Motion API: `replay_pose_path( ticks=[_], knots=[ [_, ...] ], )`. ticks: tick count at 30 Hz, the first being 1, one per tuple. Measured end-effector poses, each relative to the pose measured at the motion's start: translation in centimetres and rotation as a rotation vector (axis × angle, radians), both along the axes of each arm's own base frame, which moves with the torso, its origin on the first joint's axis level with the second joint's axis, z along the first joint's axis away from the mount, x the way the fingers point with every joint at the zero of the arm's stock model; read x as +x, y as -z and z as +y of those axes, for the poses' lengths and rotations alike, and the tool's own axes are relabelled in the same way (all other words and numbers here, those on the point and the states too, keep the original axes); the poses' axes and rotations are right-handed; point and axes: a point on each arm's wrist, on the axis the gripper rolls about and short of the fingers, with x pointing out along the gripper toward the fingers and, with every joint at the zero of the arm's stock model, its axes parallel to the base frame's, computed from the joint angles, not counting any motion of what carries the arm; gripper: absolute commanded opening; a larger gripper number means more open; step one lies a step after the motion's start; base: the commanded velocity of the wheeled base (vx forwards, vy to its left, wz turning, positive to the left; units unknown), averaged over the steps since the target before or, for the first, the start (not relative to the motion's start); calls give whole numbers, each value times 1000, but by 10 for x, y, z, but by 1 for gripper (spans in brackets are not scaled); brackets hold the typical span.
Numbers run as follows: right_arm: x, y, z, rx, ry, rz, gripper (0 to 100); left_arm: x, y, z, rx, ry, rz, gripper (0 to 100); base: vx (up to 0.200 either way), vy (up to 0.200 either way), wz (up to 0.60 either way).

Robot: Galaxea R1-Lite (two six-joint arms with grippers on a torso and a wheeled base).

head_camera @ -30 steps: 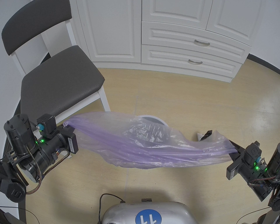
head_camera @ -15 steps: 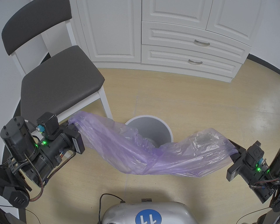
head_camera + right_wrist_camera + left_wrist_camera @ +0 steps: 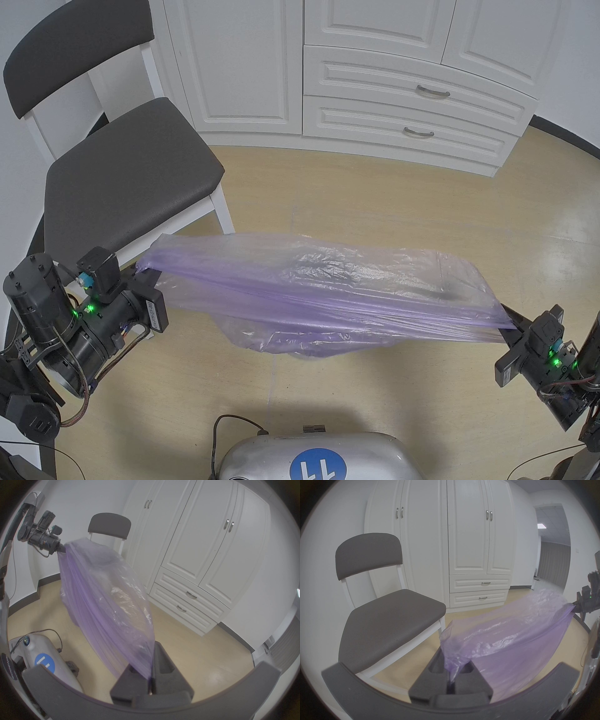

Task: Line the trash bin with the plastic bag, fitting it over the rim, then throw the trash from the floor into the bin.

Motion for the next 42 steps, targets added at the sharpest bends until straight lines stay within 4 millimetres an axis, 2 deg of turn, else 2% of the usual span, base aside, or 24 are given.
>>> replay_pose_path(
  ticks=[12, 21, 31, 37, 42],
  knots=[
    [-3, 15, -4, -88, -28, 69, 0, 1, 8, 3, 17, -5, 30, 0, 0, 0, 0],
    [-4, 30, -3, -141, -96, 166, 0, 4, 22, 2, 41, 11, 85, 0, 0, 0, 0],
    [10, 32, -3, -57, -156, 230, 0, 8, 27, 5, 52, -7, 108, 0, 0, 0, 0],
    [15, 34, -1, -1, -163, 407, 0, 9, 28, 5, 53, -6, 111, 0, 0, 0, 0],
    [21, 25, 2, 85, -144, 591, 0, 10, 29, 6, 52, -2, 116, 0, 0, 0, 0]
  ],
)
